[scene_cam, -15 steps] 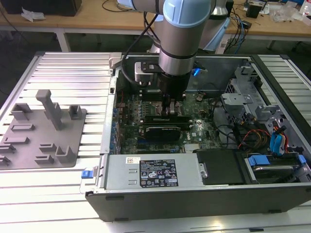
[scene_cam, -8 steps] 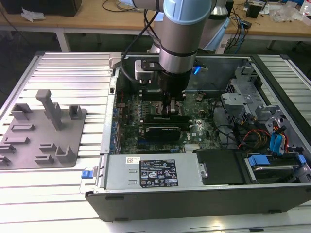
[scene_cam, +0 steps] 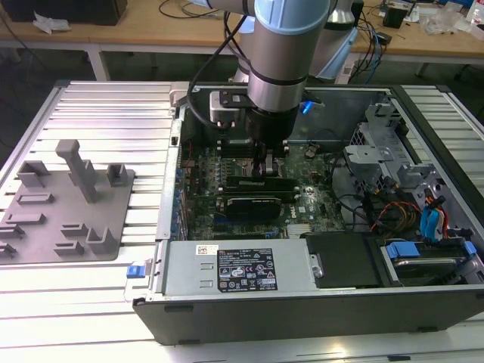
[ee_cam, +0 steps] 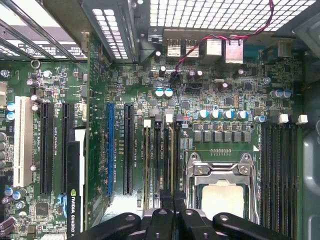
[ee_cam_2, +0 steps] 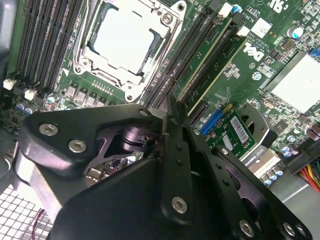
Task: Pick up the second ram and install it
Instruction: 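Insert the second ram into the second slot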
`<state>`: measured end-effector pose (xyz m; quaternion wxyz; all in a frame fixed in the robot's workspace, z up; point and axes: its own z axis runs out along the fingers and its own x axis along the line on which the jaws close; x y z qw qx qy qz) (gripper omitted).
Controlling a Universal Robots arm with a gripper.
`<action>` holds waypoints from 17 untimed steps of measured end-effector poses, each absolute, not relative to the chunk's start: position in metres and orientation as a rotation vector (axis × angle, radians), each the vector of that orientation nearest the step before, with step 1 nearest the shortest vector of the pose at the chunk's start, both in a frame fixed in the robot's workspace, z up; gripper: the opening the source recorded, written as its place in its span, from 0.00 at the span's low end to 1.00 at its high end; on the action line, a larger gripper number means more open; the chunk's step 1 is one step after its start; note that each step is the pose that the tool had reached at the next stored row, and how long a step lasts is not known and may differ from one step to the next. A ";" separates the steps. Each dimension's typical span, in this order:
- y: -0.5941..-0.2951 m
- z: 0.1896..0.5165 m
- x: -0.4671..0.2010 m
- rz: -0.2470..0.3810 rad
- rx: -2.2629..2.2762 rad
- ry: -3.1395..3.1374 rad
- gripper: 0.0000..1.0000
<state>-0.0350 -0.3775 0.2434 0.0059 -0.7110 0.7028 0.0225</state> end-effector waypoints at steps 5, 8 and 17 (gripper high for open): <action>-0.378 0.243 -0.035 0.070 -2.225 2.200 0.09; -0.378 0.246 -0.035 0.068 -2.224 2.198 0.09; -0.378 0.245 -0.043 0.040 -2.209 2.190 0.09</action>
